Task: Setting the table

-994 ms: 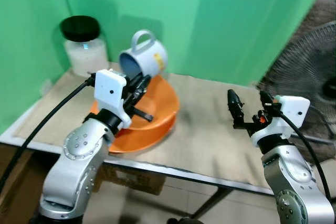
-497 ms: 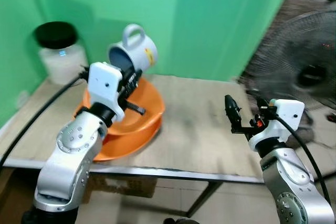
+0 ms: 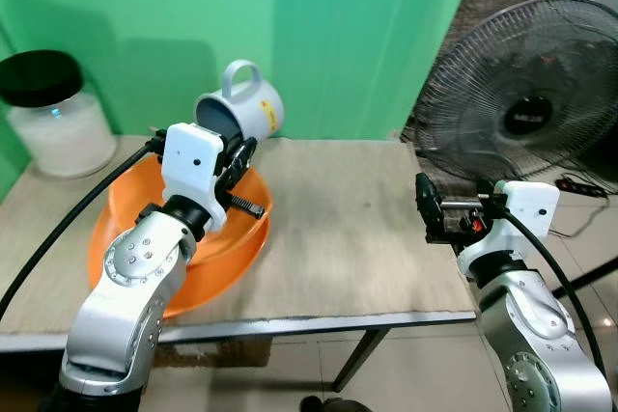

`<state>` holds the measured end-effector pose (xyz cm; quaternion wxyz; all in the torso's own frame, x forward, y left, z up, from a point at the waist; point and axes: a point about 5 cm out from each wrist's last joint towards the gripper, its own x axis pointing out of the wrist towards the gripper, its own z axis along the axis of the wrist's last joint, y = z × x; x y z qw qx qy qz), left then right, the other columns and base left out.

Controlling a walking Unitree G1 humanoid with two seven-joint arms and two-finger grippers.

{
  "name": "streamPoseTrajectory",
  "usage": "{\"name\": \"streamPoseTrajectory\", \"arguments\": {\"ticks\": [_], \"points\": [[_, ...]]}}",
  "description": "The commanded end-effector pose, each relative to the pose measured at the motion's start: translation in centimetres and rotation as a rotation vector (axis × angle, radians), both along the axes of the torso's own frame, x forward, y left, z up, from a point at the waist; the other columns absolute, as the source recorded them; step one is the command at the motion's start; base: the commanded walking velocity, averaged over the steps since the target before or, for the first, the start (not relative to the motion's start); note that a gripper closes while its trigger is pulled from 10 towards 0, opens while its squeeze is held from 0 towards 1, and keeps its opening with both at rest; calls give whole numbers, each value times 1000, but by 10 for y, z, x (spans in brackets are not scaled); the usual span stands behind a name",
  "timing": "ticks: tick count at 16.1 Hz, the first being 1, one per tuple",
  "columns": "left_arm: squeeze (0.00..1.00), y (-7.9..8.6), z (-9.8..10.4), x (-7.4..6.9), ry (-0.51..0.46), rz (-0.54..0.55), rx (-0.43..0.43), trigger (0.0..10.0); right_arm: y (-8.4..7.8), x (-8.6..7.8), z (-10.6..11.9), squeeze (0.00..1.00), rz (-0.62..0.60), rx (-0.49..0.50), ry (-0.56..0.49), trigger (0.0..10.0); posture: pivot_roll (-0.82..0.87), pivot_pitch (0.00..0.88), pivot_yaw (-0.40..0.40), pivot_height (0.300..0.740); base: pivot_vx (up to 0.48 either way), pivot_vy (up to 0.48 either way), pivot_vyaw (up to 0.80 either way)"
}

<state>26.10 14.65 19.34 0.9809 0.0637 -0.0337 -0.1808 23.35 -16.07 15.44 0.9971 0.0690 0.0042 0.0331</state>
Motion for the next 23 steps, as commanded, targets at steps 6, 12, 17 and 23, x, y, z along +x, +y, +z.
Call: {"name": "streamPoseTrajectory", "arguments": {"ticks": [6, 12, 17, 23], "points": [[0, -7, 14, 6, -110, 86, -104, 10000, -5, 0, 5, 0, -38, 55, -29, 10000, 70, 0, -45, 740, 0, 0, -781], [0, -20, 12, -1, -32, -75, -135, 10000, -3, -3, 7, 0, -38, 68, -49, 10000, 61, 0, -29, 740, 0, 0, -792], [0, -16, 10, 7, -59, -31, -150, 10000, -9, -8, 6, 0, -70, 7, -34, 10000, 26, 0, -2, 740, 0, 0, -800], [0, -17, -9, -1, 27, -62, -130, 10000, -9, -11, 3, 0, -61, 76, 10, 10000, 19, 0, -20, 740, 0, 0, -800]]}}
